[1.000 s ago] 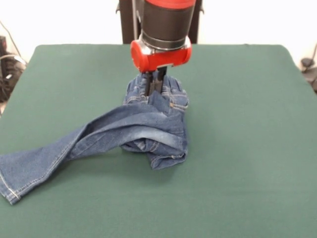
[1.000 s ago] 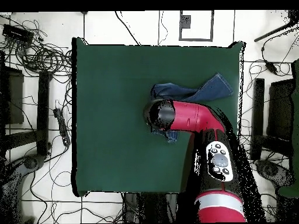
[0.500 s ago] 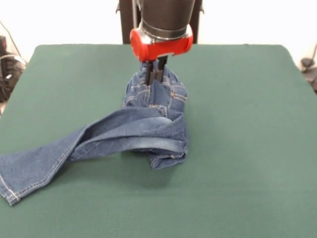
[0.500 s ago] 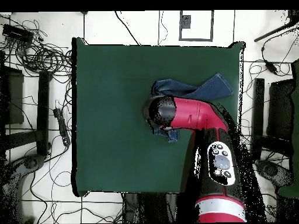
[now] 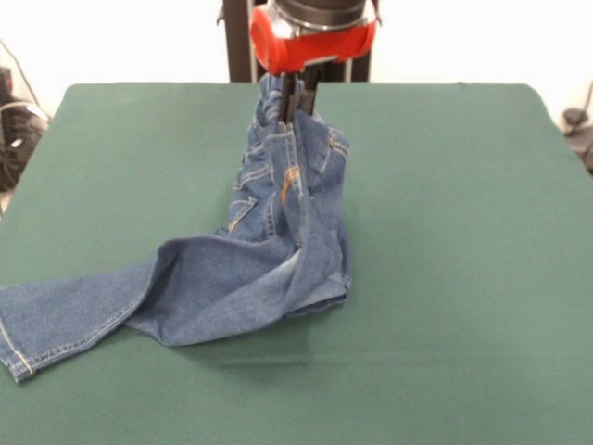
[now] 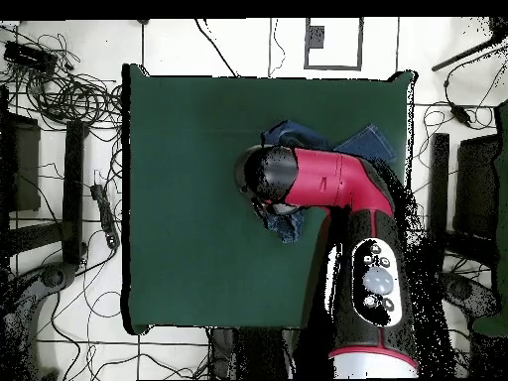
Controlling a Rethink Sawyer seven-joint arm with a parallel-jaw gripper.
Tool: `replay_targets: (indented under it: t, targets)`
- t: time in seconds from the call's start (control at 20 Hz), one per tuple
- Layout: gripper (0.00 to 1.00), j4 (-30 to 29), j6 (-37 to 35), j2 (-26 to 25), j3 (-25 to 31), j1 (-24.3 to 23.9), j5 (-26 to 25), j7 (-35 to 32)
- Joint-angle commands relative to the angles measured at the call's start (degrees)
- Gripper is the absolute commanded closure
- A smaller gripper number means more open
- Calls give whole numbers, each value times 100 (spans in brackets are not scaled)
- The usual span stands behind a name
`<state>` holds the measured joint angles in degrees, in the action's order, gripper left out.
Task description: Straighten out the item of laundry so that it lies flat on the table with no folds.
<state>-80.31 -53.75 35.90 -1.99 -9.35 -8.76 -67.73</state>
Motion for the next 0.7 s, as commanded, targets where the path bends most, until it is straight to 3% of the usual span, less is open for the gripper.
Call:
replay_targets:
  t: [0.05, 0.4, 0.7]
  targets:
    - [100, 530, -1277, 81, 237, 219, 279, -1087]
    - [100, 974, -2171, 307, 297, 265, 282, -1084]
    - [100, 1112, -2534, 457, 304, 302, 302, -1162]
